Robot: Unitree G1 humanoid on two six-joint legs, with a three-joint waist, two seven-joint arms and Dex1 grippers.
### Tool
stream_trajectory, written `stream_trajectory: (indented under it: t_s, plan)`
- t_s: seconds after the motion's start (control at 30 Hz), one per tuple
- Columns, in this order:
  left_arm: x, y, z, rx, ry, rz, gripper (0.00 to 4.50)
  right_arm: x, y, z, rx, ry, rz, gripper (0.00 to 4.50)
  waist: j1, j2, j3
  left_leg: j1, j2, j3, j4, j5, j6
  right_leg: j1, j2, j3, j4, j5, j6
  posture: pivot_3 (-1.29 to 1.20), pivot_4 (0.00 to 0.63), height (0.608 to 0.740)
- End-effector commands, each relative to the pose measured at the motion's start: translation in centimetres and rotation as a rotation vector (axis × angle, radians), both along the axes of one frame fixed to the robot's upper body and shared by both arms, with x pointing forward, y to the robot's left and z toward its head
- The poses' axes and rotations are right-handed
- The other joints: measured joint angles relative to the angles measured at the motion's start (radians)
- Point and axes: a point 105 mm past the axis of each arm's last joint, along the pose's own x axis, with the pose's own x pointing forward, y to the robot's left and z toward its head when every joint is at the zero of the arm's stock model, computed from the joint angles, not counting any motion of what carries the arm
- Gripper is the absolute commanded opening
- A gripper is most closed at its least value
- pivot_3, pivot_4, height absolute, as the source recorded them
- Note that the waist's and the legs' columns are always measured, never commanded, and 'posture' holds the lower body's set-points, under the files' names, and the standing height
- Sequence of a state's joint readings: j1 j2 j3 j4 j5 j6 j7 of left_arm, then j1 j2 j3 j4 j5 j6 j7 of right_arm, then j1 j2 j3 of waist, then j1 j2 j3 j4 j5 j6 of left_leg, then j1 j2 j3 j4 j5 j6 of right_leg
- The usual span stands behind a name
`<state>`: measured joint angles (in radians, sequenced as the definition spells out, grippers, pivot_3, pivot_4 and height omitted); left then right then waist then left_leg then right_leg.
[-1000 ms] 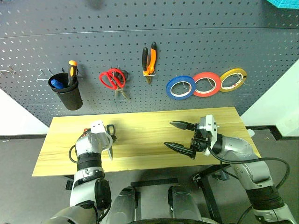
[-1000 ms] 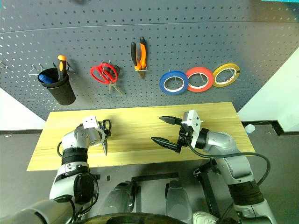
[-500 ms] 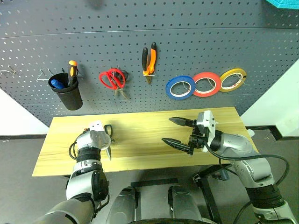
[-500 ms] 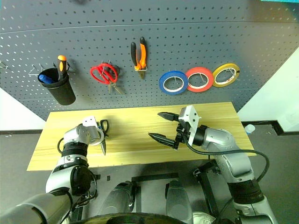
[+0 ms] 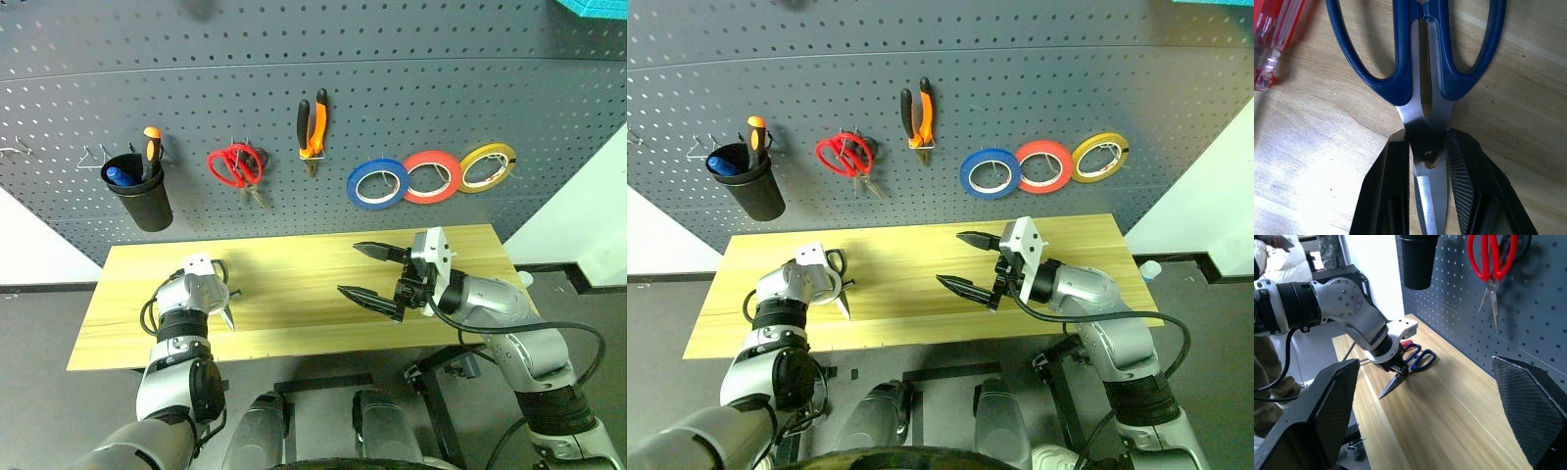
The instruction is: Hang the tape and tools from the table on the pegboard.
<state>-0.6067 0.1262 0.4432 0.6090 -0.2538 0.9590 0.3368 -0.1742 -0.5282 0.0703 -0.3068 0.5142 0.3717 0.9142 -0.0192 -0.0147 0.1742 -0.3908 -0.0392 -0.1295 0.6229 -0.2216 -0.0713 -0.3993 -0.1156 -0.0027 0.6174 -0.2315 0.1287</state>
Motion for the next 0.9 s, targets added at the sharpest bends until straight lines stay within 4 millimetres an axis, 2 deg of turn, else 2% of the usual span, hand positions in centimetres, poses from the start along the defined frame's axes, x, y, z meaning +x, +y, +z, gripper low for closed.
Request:
stream_trajectory:
  t_s: [0.03, 0.17, 0.33, 0.5, 0.67, 0.77, 0.87, 0.9]
  plan:
    - [-0.4, 0.0, 1.3, 0.003, -0.096, -0.082, 0.78, -0.2, 0.0, 1.5, 0.054, -0.043, 0.017, 4.5, 0.0, 0.0, 0.0, 0.0, 0.0, 0.0, 0.0, 0.0, 0.0, 0.0, 0.0, 0.0, 0.0, 0.0, 0.0, -0.05, 0.112, 0.74]
    - [-2.3, -0.6, 3.2, 0.029, -0.275, -0.288, 0.78, -0.3, -0.3, 2.2, 0.13, -0.001, 0.037, 4.5, -0.001, 0.0, 0.0, -0.001, 0.0, 0.0, -0.002, 0.0, 0.0, -0.002, 0.0, 0.001, -0.001, 0.002, -0.004, -0.04, 0.112, 0.74]
    - [-4.4, -0.7, 4.6, -0.002, -0.416, -0.396, 0.78, -0.1, -0.1, 3.2, 0.217, 0.016, 0.067, 4.5, 0.006, 0.0, 0.0, -0.002, 0.001, 0.0, -0.002, 0.0, 0.0, -0.003, 0.0, 0.001, -0.001, -0.001, -0.008, -0.02, 0.109, 0.74]
    - [-4.3, -0.6, 5.4, 0.028, -0.489, -0.444, 0.78, 0.3, -0.1, 4.4, 0.305, 0.033, 0.095, 4.5, 0.007, 0.0, 0.0, -0.002, 0.001, 0.0, 0.0, -0.002, -0.003, -0.001, 0.0, 0.0, -0.004, 0.0, -0.009, -0.01, 0.104, 0.74]
    - [-3.9, -1.1, 6.7, 0.062, -0.578, -0.506, 0.78, 0.4, -0.7, 3.5, 0.289, 0.035, 0.096, 4.5, 0.007, 0.0, -0.001, -0.003, 0.001, 0.0, -0.001, 0.0, 0.0, -0.002, 0.0, 0.0, -0.004, 0.0, -0.009, -0.02, 0.098, 0.74]
    - [-4.2, -1.8, 8.4, 0.086, -0.699, -0.61, 0.78, 0.3, -0.9, 3.5, 0.298, 0.03, 0.097, 4.5, 0.004, 0.001, -0.001, -0.004, 0.001, 0.001, -0.003, 0.0, 0.0, -0.005, 0.0, 0.0, -0.004, 0.002, -0.011, -0.03, 0.094, 0.74]
    - [-5.0, -2.2, 10.0, 0.136, -0.843, -0.715, 0.78, 0.4, -1.2, 4.9, 0.372, 0.027, 0.108, 4.5, 0.004, 0.001, -0.001, -0.004, 0.001, 0.002, -0.005, 0.0, 0.0, -0.006, 0.0, 0.001, -0.004, 0.002, -0.011, -0.04, 0.091, 0.74]
    - [-5.0, -1.8, 10.6, 0.143, -0.898, -0.703, 0.78, 0.3, -1.4, 5.5, 0.413, 0.039, 0.12, 4.5, 0.006, 0.002, -0.002, -0.004, 0.001, 0.002, -0.005, 0.0, 0.0, -0.006, 0.0, 0.001, -0.004, 0.002, -0.011, -0.05, 0.09, 0.74]
